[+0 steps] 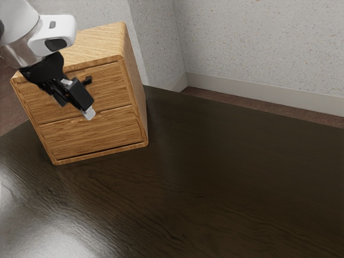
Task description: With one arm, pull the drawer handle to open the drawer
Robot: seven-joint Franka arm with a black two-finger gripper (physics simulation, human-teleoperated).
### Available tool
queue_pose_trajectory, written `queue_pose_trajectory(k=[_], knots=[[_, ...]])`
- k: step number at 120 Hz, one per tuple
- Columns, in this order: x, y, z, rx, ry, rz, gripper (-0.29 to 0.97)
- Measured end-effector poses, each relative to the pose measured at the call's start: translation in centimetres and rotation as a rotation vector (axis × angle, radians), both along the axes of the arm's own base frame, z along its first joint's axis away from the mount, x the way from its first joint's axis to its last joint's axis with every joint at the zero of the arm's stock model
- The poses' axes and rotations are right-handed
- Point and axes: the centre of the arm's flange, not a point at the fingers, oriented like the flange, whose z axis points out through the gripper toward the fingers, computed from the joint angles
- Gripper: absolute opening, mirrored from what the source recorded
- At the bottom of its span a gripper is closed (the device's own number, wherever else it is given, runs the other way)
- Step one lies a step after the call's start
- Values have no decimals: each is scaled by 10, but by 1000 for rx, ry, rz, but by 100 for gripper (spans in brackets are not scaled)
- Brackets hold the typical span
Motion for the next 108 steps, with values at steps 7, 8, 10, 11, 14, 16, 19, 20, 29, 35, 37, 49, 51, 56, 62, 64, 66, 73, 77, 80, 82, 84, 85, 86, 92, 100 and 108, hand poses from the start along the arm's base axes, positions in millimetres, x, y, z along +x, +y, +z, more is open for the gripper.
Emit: queue_pose_trajectory(k=[7,8,10,11,14,16,19,20,29,35,37,49,51,56,62,64,66,73,77,80,82,84,85,86,92,100,108], knots=[[1,15,-4,4,-6,-1,68],[1,18,-4,4,-7,0,68],[1,22,-5,5,-9,0,68],[2,24,-5,6,-11,0,68],[2,28,-5,13,-14,-3,68],[2,30,-5,20,-17,-6,68],[3,33,-5,34,-22,-13,68],[3,33,-5,38,-24,-15,68],[2,51,-6,62,-30,-16,68],[-4,79,-6,60,-32,16,68],[-7,90,-7,58,-33,28,68],[-20,143,-11,51,-33,92,68],[-21,149,-11,56,-33,98,68],[-17,157,-8,79,-32,104,68],[-4,160,-9,107,-23,99,68],[2,160,-9,114,-21,95,68],[7,160,-9,121,-20,91,68],[25,156,-8,140,-21,69,68],[34,152,-6,148,-24,56,68],[42,150,-6,151,-25,48,68],[46,148,-7,152,-26,42,68],[50,146,-6,152,-27,36,68],[52,146,-6,152,-28,33,68],[54,145,-6,152,-30,31,68],[59,143,0,153,-42,20,68],[58,148,8,152,-56,19,68],[68,156,10,161,-53,32,68]])
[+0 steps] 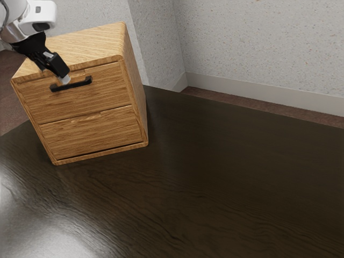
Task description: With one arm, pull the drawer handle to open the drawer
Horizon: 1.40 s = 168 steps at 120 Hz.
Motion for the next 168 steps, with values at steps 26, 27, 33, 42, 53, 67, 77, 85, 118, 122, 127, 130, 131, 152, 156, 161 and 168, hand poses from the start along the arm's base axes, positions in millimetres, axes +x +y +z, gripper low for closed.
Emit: queue_pose_trajectory(k=[26,27,33,42,53,67,77,85,118,122,127,130,131,152,156,161,168], knots=[[43,-10,-26,4,50,-39,68],[44,-11,-26,4,50,-42,68],[51,-16,-29,5,55,-63,68],[58,-22,-33,10,63,-100,68],[61,-22,-42,16,76,-136,68],[65,5,-63,26,109,-123,68],[60,30,-62,40,105,-100,68],[56,40,-58,54,98,-95,68],[84,12,-75,120,129,-207,68],[85,12,-79,123,136,-210,68],[83,14,-80,129,140,-208,68],[80,15,-77,133,140,-207,68],[78,16,-76,134,139,-207,68],[68,22,-66,178,154,-224,68],[69,22,-66,188,159,-231,68],[70,21,-68,198,167,-243,68],[71,21,-71,210,175,-260,68]])
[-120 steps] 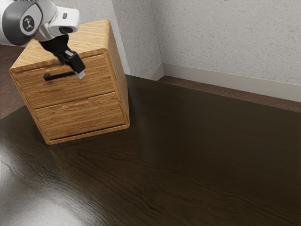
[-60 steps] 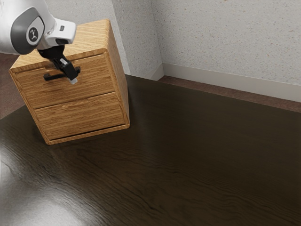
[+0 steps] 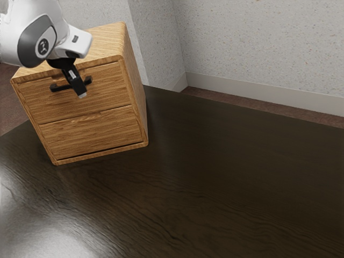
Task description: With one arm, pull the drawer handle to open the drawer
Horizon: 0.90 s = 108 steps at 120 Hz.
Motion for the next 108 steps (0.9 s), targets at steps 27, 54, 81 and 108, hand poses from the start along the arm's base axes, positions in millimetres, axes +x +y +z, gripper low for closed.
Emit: queue_pose_trajectory(k=[27,54,81,108], knots=[[7,1,-22,18,30,-51,68],[14,1,-40,23,45,-86,68],[9,-6,-54,-15,57,-118,69],[-8,-18,-35,-29,34,-147,58]])
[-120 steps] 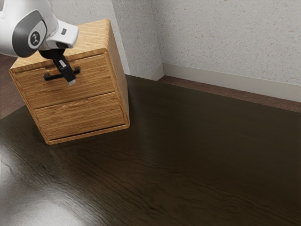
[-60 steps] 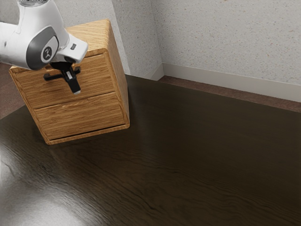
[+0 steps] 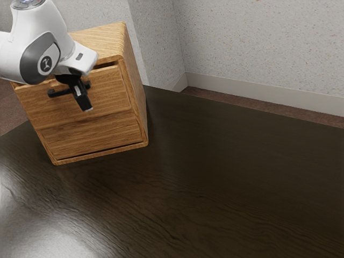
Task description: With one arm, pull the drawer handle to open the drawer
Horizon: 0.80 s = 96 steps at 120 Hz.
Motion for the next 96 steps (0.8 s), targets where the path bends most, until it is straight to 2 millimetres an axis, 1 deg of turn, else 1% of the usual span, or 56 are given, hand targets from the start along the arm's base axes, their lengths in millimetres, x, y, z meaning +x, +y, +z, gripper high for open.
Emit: queue_pose_trajectory(k=[8,36,46,60,70,75,82,87,88,96], knots=[[-2,-2,-2,-3,6,-6,63],[-27,-20,-3,-33,14,-42,68],[-34,-26,0,-41,12,-54,65],[-46,-35,-3,-54,21,-72,69],[-52,-41,-2,-59,28,-81,68],[-58,-46,0,-63,30,-88,63],[-64,-52,5,-64,32,-94,51],[-67,-55,6,-65,39,-97,45],[-67,-56,6,-65,41,-98,45],[-70,-64,8,-64,56,-102,38]])
